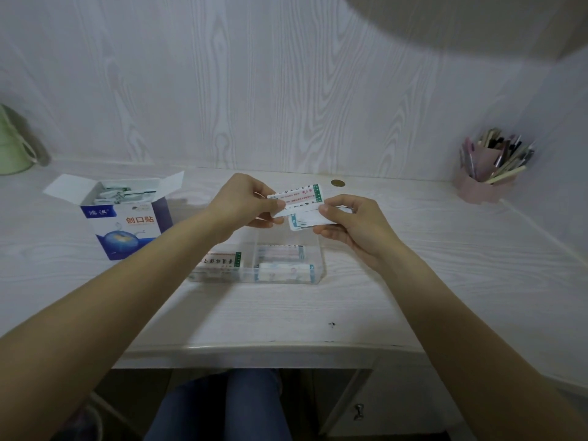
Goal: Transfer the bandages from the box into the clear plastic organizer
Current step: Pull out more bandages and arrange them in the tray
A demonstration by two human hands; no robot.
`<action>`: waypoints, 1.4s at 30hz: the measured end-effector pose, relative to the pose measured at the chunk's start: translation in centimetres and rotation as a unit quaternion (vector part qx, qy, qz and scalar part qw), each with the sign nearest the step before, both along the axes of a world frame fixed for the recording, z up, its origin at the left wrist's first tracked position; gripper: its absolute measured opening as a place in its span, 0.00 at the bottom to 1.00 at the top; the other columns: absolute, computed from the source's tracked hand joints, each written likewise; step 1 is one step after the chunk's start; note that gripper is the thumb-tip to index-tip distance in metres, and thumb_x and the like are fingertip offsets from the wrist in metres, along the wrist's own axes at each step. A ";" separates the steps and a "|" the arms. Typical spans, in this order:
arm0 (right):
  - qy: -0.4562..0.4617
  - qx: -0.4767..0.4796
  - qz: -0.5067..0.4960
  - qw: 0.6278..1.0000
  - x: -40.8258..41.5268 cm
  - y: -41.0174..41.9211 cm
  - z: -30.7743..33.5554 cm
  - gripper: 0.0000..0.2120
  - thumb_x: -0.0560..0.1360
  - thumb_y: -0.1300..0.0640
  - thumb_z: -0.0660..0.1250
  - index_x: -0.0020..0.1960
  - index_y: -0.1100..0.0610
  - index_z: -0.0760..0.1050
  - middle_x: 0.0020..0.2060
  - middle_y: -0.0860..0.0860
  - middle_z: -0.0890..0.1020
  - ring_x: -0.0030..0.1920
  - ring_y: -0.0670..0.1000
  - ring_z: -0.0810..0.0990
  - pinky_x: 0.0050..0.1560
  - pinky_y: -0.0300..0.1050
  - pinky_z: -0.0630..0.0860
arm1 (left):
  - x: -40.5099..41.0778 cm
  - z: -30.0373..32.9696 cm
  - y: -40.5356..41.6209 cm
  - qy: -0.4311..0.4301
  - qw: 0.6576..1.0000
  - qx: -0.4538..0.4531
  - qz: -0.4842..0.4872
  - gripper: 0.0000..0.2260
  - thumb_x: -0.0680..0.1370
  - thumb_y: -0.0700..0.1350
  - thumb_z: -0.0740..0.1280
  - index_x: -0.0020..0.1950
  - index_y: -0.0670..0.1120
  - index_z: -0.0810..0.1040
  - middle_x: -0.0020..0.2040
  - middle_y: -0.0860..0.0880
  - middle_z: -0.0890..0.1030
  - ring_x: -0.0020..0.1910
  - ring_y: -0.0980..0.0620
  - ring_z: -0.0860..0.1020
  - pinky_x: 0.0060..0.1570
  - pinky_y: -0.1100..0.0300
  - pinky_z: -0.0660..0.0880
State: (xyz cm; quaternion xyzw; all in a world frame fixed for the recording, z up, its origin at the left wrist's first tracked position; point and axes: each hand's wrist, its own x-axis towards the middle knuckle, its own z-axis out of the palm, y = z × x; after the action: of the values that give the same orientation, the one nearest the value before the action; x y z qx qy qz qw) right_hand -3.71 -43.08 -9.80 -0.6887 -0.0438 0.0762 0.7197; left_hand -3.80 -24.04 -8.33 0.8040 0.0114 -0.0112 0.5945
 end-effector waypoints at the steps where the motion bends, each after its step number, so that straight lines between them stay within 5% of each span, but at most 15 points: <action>1: -0.001 -0.002 -0.004 1.000 0.0 -0.1 0.0 0.02 0.76 0.65 0.66 0.45 0.63 0.77 0.41 0.57 0.84 0.31 0.51 0.83 0.35 0.37 0.80 | -0.1 0.0 0.1 0.007 1.000 -0.009 0.003 0.03 0.74 0.36 0.70 0.42 0.37 0.77 0.41 0.42 0.83 0.32 0.52 0.83 0.35 0.63 0.81; 11: 0.009 -0.022 -0.049 0.999 0.0 -0.9 0.3 0.03 0.76 0.67 0.66 0.43 0.63 0.76 0.40 0.61 0.81 0.27 0.49 0.81 0.31 0.35 0.78 | -0.2 -0.6 0.8 -0.001 0.999 0.018 0.026 0.05 0.79 0.40 0.65 0.44 0.43 0.79 0.40 0.44 0.82 0.33 0.53 0.82 0.32 0.64 0.79; 17: 0.015 0.036 -0.117 0.992 0.2 -1.6 0.0 0.04 0.76 0.67 0.66 0.50 0.67 0.75 0.41 0.61 0.80 0.28 0.48 0.82 0.34 0.35 0.80 | 0.0 -1.3 2.0 -0.016 0.978 0.210 0.002 0.02 0.75 0.42 0.69 0.42 0.46 0.80 0.36 0.52 0.82 0.33 0.57 0.77 0.29 0.68 0.68; 20: 0.011 0.051 -0.121 0.991 0.1 -1.3 0.3 0.02 0.76 0.67 0.65 0.46 0.65 0.75 0.40 0.60 0.80 0.27 0.47 0.81 0.33 0.35 0.79 | 0.3 -1.4 1.3 -0.010 0.951 0.306 -0.032 0.05 0.76 0.44 0.69 0.42 0.46 0.82 0.35 0.56 0.78 0.34 0.57 0.74 0.31 0.67 0.66; 24: 0.001 0.056 -0.124 0.991 0.2 -1.2 0.4 0.05 0.76 0.67 0.65 0.41 0.62 0.75 0.39 0.60 0.80 0.27 0.48 0.81 0.32 0.35 0.78 | 1.1 -1.6 0.6 0.021 0.926 0.368 -0.083 0.07 0.75 0.45 0.70 0.47 0.43 0.84 0.45 0.50 0.81 0.47 0.53 0.76 0.45 0.64 0.69; 28: 0.000 0.051 -0.126 0.991 0.1 -1.5 0.4 0.05 0.76 0.67 0.65 0.42 0.62 0.75 0.39 0.60 0.80 0.27 0.48 0.81 0.33 0.35 0.79 | 1.7 -1.8 0.3 0.026 0.887 0.452 -0.097 0.10 0.75 0.47 0.70 0.52 0.44 0.83 0.50 0.49 0.82 0.54 0.48 0.76 0.46 0.63 0.67; 31: 0.003 0.051 -0.126 0.991 0.1 -1.5 0.3 0.04 0.76 0.66 0.66 0.43 0.63 0.75 0.41 0.60 0.81 0.28 0.48 0.82 0.33 0.35 0.79 | 2.6 -2.5 0.4 0.003 0.846 0.524 -0.099 0.03 0.74 0.47 0.71 0.42 0.49 0.81 0.50 0.50 0.83 0.55 0.45 0.73 0.59 0.56 0.67; 35: 0.005 0.053 -0.124 0.991 0.2 -1.4 0.4 0.04 0.76 0.66 0.66 0.43 0.62 0.75 0.40 0.59 0.81 0.28 0.48 0.82 0.34 0.35 0.79 | 3.0 -2.8 0.4 -0.021 0.830 0.548 -0.104 0.05 0.73 0.48 0.72 0.39 0.51 0.78 0.45 0.49 0.81 0.54 0.44 0.72 0.61 0.51 0.69; 39: 0.002 0.057 -0.119 0.991 0.2 -1.3 0.5 0.04 0.76 0.66 0.66 0.42 0.62 0.75 0.38 0.59 0.81 0.28 0.47 0.82 0.33 0.35 0.79 | 2.7 -2.2 -0.5 -0.118 0.834 0.526 -0.114 0.05 0.77 0.46 0.66 0.48 0.49 0.82 0.46 0.48 0.79 0.54 0.45 0.72 0.59 0.54 0.67; 42: 0.003 0.059 -0.123 0.991 0.2 -1.3 0.5 0.04 0.76 0.66 0.66 0.42 0.62 0.75 0.38 0.59 0.81 0.28 0.47 0.82 0.34 0.35 0.79 | 2.4 -2.0 -1.5 -0.131 0.820 0.520 -0.200 0.15 0.80 0.40 0.59 0.58 0.56 0.79 0.46 0.49 0.69 0.52 0.47 0.66 0.59 0.56 0.65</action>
State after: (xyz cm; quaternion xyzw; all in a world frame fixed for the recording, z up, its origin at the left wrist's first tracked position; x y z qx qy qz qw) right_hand -3.46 -44.35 -9.28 -0.6445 0.0394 -0.0138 0.7634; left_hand -1.44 -25.53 -10.31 0.9722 -0.2234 -0.0165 0.0681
